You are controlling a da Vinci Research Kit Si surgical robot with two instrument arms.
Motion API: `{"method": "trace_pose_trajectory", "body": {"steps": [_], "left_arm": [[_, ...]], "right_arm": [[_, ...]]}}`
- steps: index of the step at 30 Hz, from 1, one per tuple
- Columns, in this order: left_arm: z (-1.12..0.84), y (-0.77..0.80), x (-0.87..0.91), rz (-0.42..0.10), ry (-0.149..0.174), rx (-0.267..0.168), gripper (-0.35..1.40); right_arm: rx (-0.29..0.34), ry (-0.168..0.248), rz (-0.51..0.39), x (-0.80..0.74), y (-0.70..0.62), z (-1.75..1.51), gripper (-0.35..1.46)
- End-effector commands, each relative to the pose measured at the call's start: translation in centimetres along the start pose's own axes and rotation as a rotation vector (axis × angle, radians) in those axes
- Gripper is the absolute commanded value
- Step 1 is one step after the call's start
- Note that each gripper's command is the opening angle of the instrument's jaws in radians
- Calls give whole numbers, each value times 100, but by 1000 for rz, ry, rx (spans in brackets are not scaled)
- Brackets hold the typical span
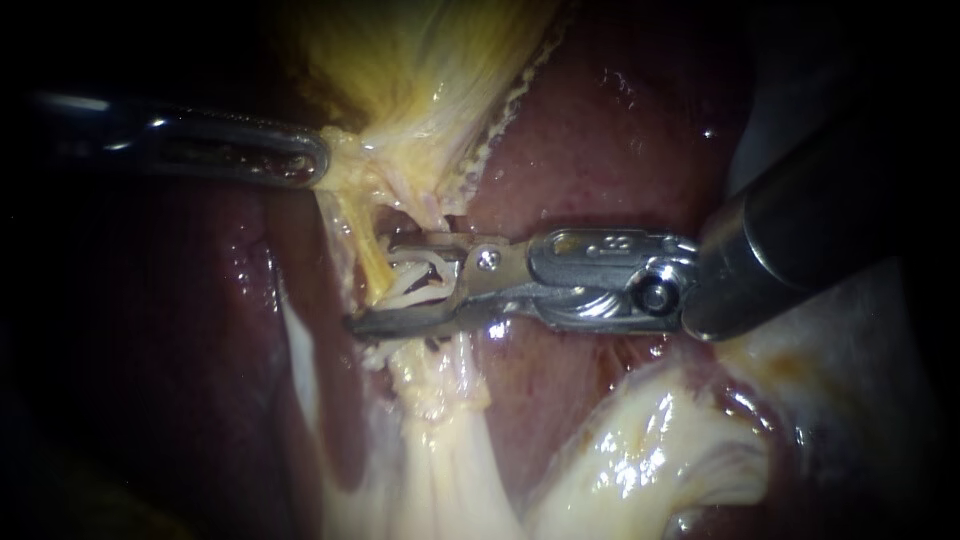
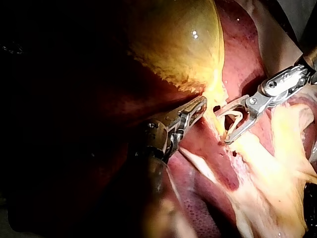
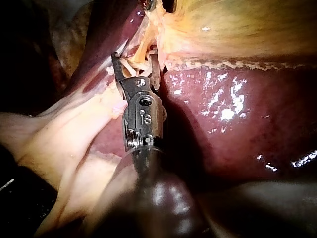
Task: Clipping third clip left tube
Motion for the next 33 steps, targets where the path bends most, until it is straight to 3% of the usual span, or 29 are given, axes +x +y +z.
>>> {"method": "trace_pose_trajectory", "body": {"steps": [1, 33], "left_arm": [[0, 0, 0, -2, 0, 1, -35], [-2, 0, 1, -1, 1, 1, -35]], "right_arm": [[0, 0, 0, 0, 0, 0, 50], [14, -1, 19, 9, 5, -24, 49]]}}
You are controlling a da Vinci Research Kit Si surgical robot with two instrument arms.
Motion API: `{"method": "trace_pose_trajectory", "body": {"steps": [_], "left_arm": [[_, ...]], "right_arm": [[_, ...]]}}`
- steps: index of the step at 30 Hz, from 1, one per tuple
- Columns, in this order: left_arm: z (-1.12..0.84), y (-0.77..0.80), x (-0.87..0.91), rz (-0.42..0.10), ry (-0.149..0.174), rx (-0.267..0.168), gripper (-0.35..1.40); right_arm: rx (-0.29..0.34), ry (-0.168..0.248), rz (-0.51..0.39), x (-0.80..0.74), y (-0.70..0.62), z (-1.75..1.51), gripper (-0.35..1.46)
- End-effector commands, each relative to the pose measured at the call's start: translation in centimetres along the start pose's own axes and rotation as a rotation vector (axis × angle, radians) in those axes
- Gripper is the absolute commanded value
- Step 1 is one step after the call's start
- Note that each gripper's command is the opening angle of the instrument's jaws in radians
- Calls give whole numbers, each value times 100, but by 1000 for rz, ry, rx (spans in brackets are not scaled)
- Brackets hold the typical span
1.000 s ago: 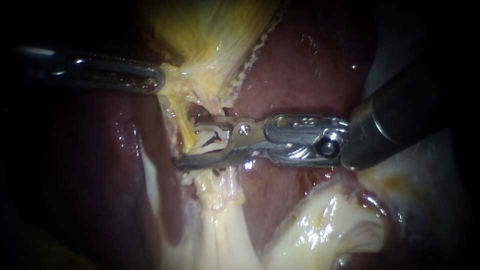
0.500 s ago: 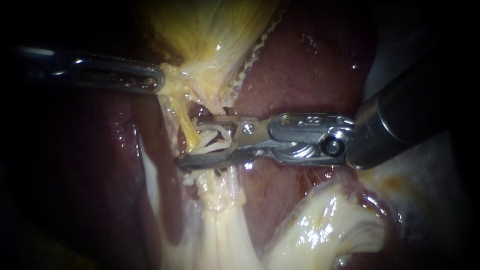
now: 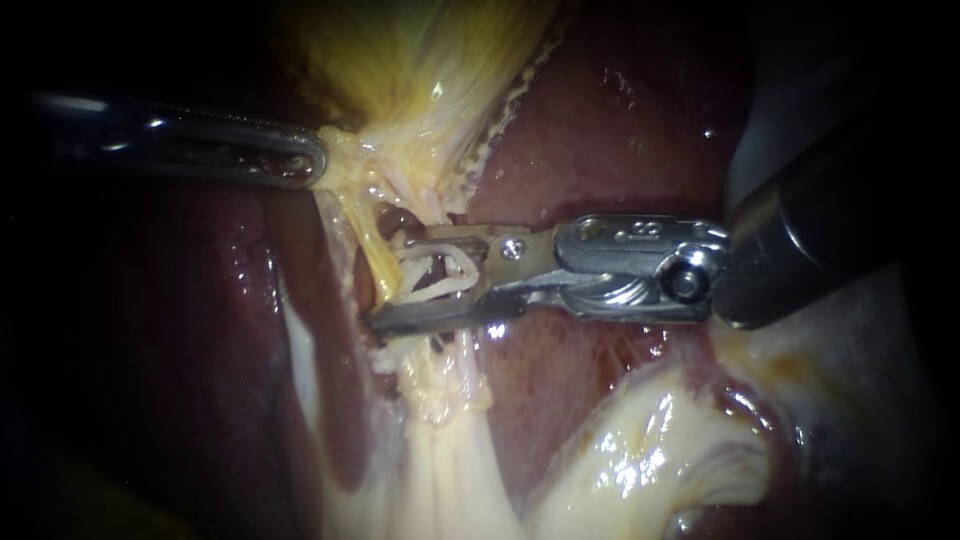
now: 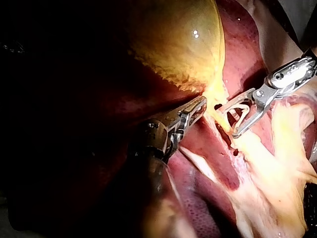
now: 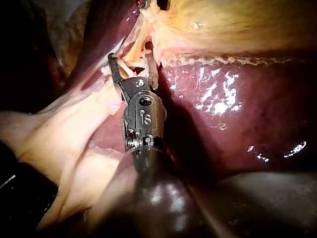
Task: Clipping third clip left tube
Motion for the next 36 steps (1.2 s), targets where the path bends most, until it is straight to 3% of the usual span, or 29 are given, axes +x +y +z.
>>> {"method": "trace_pose_trajectory", "body": {"steps": [1, 5, 10, 15, 20, 23, 28, 36], "left_arm": [[0, 0, 0, 0, 0, 0, -35], [0, 0, 0, 0, 0, 0, -35], [2, -1, 0, 0, 0, -1, -35], [4, -2, 0, 0, -2, -6, -35], [6, -2, 1, 0, -1, -4, -35], [7, -2, 1, 0, -1, -5, -35], [6, -2, 1, 1, -1, -4, -35], [5, -2, 1, 1, -1, -4, -35]], "right_arm": [[1, 2, 12, -3, 2, 2, 49], [15, 22, 44, -9, 13, 2, 49], [100, 37, 76, -15, 30, 0, 49], [118, 53, 97, -21, 46, 4, 48], [130, 109, 145, -19, 56, 15, 49], [149, 142, 175, -14, 56, 23, 49], [282, 192, 226, -11, 50, 26, 49], [424, 244, 272, -6, 31, 25, 47]]}}
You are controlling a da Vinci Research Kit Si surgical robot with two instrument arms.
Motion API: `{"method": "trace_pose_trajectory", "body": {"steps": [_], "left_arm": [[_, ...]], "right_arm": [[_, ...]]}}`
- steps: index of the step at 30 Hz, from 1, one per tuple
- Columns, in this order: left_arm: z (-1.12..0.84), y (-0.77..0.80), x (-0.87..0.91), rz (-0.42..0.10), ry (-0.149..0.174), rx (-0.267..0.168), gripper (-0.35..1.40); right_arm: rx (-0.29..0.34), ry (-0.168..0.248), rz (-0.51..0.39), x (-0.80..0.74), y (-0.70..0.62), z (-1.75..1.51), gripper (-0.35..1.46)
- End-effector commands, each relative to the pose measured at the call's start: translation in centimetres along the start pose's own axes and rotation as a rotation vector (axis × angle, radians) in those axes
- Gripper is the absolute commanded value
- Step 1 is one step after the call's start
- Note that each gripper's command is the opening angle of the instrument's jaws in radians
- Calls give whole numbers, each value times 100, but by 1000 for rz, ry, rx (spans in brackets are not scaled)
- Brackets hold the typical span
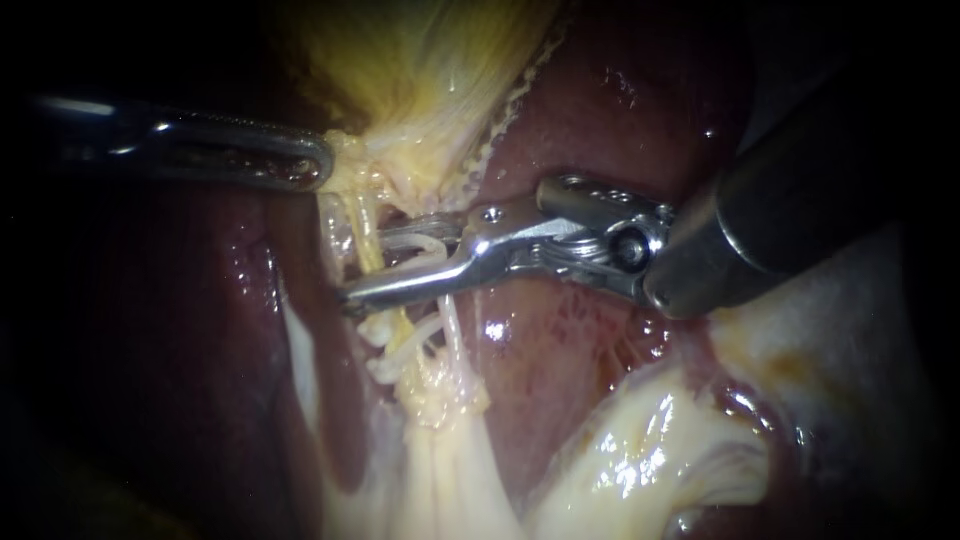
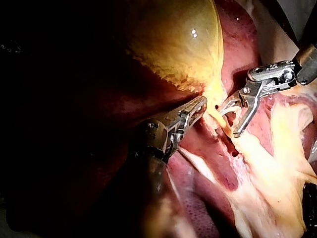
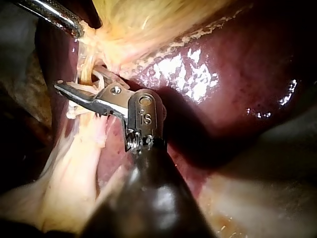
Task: Clipping third clip left tube
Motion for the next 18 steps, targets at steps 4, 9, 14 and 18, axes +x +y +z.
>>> {"method": "trace_pose_trajectory", "body": {"steps": [4, 9, 14, 18], "left_arm": [[0, 1, 0, 1, 0, 1, -35], [0, 1, 0, 1, 0, 1, -35], [0, 3, 0, 1, 0, 1, -35], [0, 3, 0, 1, 0, 2, -35]], "right_arm": [[58, 17, 10, 3, -10, 7, 47], [96, 51, 25, 11, -19, 12, 46], [90, 72, 36, 20, -19, 10, 45], [70, 87, 63, 26, -16, 9, 44]]}}
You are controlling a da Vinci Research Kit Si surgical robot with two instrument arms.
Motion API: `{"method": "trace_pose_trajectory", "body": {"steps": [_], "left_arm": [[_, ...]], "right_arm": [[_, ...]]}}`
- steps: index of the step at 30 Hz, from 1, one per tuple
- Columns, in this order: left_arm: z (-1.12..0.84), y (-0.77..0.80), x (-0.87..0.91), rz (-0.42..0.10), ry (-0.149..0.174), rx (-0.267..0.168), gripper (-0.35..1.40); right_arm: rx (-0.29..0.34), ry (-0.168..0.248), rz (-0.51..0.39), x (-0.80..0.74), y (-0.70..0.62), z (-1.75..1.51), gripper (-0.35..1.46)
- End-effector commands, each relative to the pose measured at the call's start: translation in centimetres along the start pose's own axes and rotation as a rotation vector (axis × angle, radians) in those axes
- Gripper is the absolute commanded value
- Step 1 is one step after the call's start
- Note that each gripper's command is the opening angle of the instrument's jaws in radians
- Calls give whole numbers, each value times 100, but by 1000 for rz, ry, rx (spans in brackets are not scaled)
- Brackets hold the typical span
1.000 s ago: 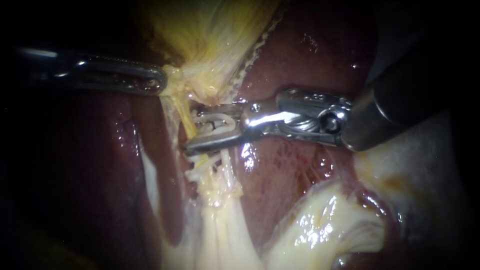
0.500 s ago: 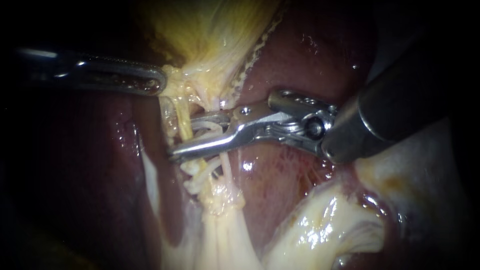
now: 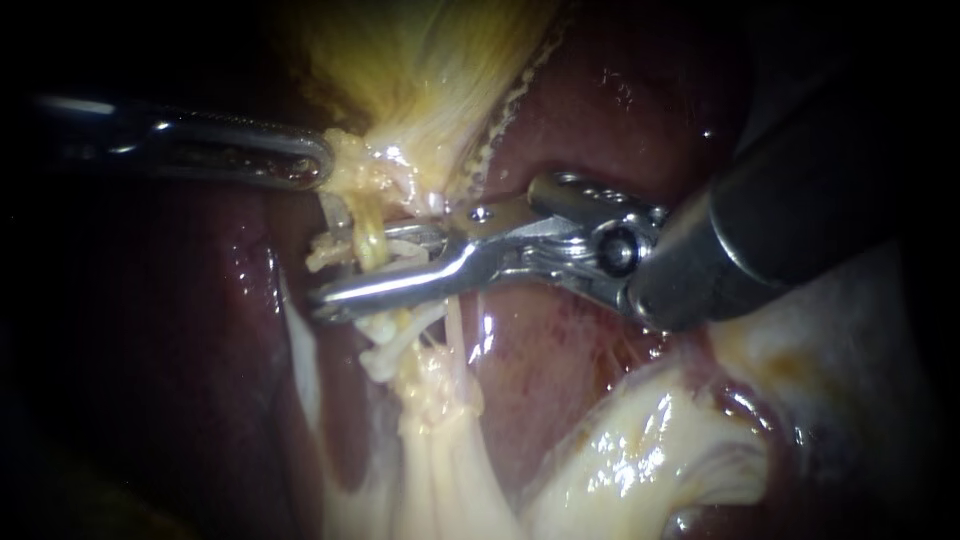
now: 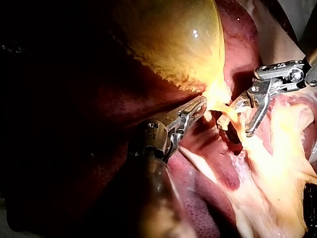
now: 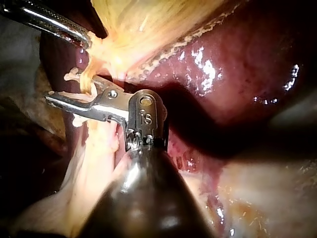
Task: Clipping third clip left tube
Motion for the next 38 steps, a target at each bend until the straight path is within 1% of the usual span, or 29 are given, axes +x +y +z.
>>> {"method": "trace_pose_trajectory", "body": {"steps": [1, 4, 8, 11, 13, 15, 17, 19, 21, 22, 25, 30, 38], "left_arm": [[0, 0, 0, 0, 0, 0, -35], [0, 0, 0, 0, 0, 0, -35], [0, 1, 0, 0, 0, 0, -35], [1, 1, 0, 0, 0, 0, -35], [1, 1, 1, 0, 0, 0, -35], [1, 1, 1, 0, 0, 0, -35], [1, 1, 1, 0, 0, 0, -35], [1, 2, 1, 1, 0, 0, -35], [1, 2, 1, 1, 0, 0, -35], [1, 2, 1, 1, 0, 0, -35], [1, 2, 1, 1, 0, 0, -35], [1, 2, 1, 1, 0, 0, -35], [1, 2, 1, 1, 0, 0, -35]], "right_arm": [[-16, 11, 24, 3, 2, 0, 44], [-48, 36, 55, 9, 10, -4, 43], [-61, 47, 85, 12, 18, -11, 40], [-60, 47, 103, 12, 18, -13, 38], [-59, 48, 132, 12, 17, -13, 33], [-56, 48, 192, 11, 13, -15, 22], [-54, 49, 240, 10, 9, -16, 1], [-54, 49, 240, 10, 8, -16, -12], [-54, 49, 251, 9, 9, -15, -31], [-54, 48, 257, 8, 9, -16, -35], [-56, 46, 256, 6, 9, -16, -35], [-94, 4, 256, 5, 3, -12, -35], [-94, 4, 256, 5, 3, -12, -35]]}}
